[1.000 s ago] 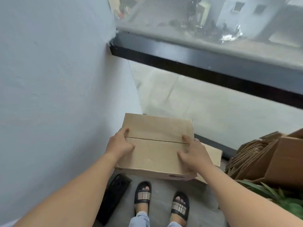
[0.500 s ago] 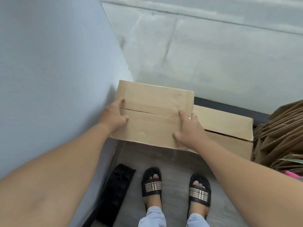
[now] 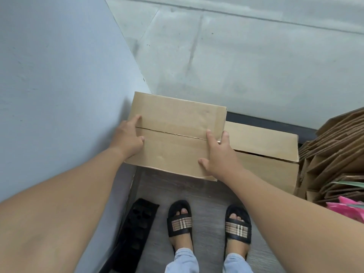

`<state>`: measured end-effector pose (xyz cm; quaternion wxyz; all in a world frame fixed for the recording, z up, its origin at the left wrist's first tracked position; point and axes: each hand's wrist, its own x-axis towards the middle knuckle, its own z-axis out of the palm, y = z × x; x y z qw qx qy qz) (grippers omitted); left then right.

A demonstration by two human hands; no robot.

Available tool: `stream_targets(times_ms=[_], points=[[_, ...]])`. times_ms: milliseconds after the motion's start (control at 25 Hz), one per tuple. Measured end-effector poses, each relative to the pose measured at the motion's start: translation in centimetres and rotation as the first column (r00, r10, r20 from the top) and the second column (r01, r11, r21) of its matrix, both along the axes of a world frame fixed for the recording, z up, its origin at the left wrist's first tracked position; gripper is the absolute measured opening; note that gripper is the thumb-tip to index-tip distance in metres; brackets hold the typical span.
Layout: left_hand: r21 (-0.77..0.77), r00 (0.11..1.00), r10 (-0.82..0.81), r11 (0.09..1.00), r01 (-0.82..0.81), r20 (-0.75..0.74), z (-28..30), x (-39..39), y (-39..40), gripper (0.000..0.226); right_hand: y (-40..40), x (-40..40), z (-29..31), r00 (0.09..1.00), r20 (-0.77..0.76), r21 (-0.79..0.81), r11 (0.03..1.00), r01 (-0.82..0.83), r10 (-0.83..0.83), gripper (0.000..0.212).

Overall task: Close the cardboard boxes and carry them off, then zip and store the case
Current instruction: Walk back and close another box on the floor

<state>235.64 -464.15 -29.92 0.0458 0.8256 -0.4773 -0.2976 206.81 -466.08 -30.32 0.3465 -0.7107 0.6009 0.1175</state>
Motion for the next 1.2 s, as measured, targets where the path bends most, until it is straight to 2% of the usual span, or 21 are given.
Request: stream_targets(times_ms=[80, 160, 320, 440, 560, 680, 840, 920, 1040, 1200], points=[[0.047, 0.998, -0.031, 0.998, 0.028, 0.054, 0.2, 0.2, 0.2, 0.072, 0.1, 0.5, 0.1, 1.000, 0.020, 0.030, 0.999, -0.015, 0.014, 0.099], [0.111, 0.990, -0.075, 0.992, 0.062, 0.117, 1.1, -0.1, 0.6, 0.067, 0.1, -0.1, 0.6, 0.997, 0.072, 0.079, 0.996, 0.037, -0.043, 0.096], [0.200, 0.967, -0.232, 0.958, 0.208, 0.106, 5.7, -3.7, 1.0, 0.065, -0.3, -3.6, 4.3, 0.983, 0.134, 0.093, 0.989, 0.114, -0.126, 0.075], [0.268, 0.941, -0.338, 0.909, 0.320, 0.025, 12.3, -8.6, 0.0, 0.070, -1.7, -8.1, 10.4, 0.990, 0.082, 0.088, 0.990, 0.108, -0.115, 0.069], [0.258, 0.920, -0.380, 0.883, 0.392, -0.098, 19.9, -14.1, -1.5, 0.071, -2.4, -13.7, 17.8, 0.976, 0.068, 0.120, 0.972, 0.200, -0.209, 0.073], [0.212, 0.875, -0.472, 0.849, 0.485, -0.113, 27.4, -19.6, -3.2, 0.067, -2.4, -18.8, 25.3, 0.942, 0.085, 0.107, 0.943, 0.314, -0.323, 0.075], [0.138, 0.798, -0.590, 0.786, 0.603, -0.125, 37.9, -27.7, -5.2, 0.060, 0.9, -26.1, 35.6, 0.871, 0.123, 0.014, 0.879, 0.477, -0.475, 0.076], [0.102, 0.732, -0.668, 0.726, 0.681, -0.132, 41.0, -31.3, -6.1, 0.063, 3.3, -28.9, 38.9, 0.801, 0.151, 0.023, 0.812, 0.583, -0.579, 0.076], [0.048, 0.518, -0.849, 0.516, 0.855, -0.100, 45.0, -37.9, -6.3, 0.065, 9.3, -33.3, 43.1, 0.625, 0.187, 0.013, 0.638, 0.770, -0.758, 0.075], [0.023, 0.262, -0.962, 0.261, 0.965, -0.081, 48.2, -46.7, -5.3, 0.064, 18.5, -37.6, 45.5, 0.414, 0.137, -0.025, 0.414, 0.910, -0.900, 0.077]])
